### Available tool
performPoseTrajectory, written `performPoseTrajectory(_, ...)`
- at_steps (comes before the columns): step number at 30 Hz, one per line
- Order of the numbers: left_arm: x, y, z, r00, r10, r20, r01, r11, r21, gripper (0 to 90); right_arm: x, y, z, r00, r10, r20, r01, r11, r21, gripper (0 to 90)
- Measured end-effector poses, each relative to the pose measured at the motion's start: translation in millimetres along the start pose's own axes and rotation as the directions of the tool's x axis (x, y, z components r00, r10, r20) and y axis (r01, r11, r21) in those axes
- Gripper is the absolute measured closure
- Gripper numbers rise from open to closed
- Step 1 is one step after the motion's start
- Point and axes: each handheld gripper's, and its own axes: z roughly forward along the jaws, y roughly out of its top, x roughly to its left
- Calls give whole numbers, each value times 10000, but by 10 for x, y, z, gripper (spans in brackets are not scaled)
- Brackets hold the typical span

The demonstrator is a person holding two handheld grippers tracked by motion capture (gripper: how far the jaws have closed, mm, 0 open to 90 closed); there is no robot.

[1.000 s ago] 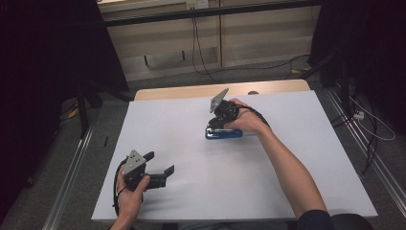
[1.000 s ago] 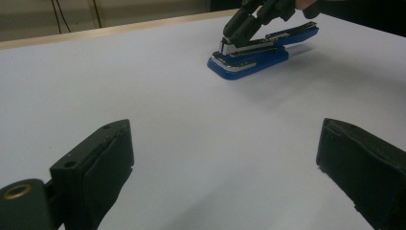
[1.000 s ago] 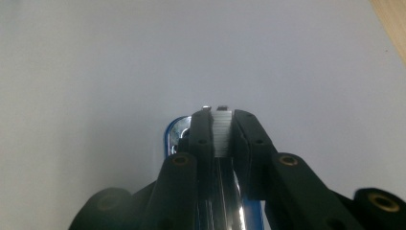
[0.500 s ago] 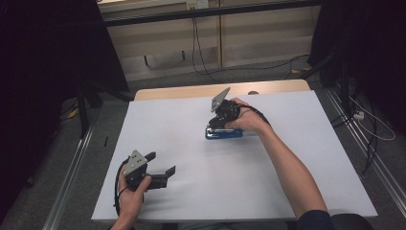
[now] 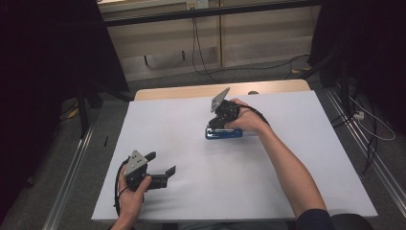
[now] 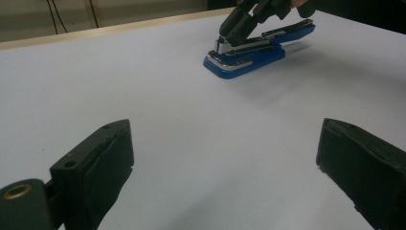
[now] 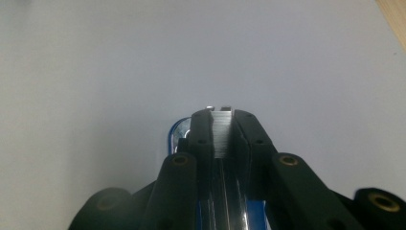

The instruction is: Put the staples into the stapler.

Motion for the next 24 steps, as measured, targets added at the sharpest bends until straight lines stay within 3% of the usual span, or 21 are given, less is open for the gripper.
performPoseTrajectory(14, 2, 1, 0, 10000, -20, 47, 20, 10000, -35, 59, -10, -10, -4, 9995, 327, 16, -326, 9995, -34, 751)
performPoseTrajectory(24, 3, 2, 2, 10000, -2, 61, 2, 10000, 1, 59, -23, -28, -38, 9926, 1151, 392, -1141, 9931, -266, 591)
